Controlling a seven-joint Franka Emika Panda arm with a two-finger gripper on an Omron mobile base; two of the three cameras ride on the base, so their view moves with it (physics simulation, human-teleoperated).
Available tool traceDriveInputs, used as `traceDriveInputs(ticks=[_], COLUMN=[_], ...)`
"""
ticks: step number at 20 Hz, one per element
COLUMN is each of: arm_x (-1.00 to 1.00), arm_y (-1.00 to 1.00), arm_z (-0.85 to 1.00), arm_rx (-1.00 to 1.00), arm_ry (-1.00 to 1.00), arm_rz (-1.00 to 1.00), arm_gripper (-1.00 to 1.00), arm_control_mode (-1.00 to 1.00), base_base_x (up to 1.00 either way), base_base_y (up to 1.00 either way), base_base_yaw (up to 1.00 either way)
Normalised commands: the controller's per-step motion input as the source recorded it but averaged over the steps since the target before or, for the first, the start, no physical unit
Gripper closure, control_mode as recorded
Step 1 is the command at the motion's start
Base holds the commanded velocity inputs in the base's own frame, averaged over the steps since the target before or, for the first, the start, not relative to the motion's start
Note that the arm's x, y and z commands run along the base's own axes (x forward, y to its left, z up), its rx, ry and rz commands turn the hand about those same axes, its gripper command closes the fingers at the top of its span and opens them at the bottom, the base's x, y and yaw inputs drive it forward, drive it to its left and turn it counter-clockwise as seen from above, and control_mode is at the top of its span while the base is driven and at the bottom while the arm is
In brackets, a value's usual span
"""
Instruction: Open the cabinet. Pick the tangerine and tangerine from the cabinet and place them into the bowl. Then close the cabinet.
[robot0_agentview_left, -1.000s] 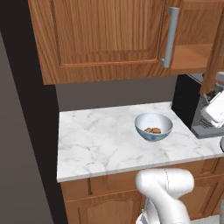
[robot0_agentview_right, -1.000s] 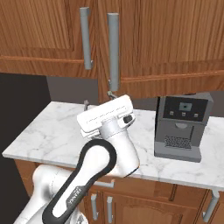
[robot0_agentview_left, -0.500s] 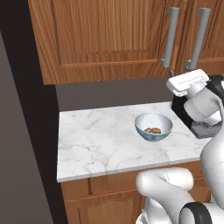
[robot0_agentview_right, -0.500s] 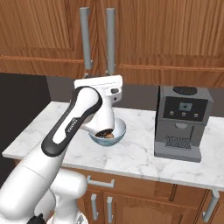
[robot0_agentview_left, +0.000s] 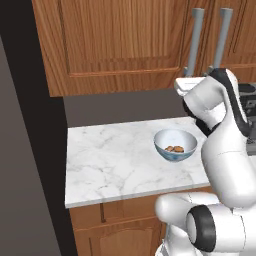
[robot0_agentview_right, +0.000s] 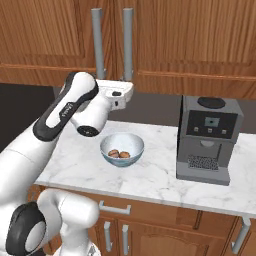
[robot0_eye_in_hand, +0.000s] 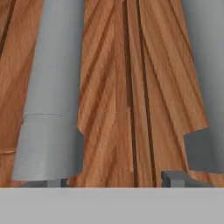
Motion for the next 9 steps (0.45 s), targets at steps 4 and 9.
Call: traceDriveInputs(ticks=[4,9], arm_x=[1.00,1.00], arm_y=[0.60,0.38], arm_z=[-0.11,-0.62], arm_rx=[0.00,0.00], arm_ry=[0.25,0.39], arm_rz=[-0.06,0.00], arm_gripper=[-1.00,-1.00], arm_control_mode=[-1.00,-1.00], base_base_x=[0.00,0.00], base_base_y=[0.00,0.00], base_base_yaw=[0.00,0.00])
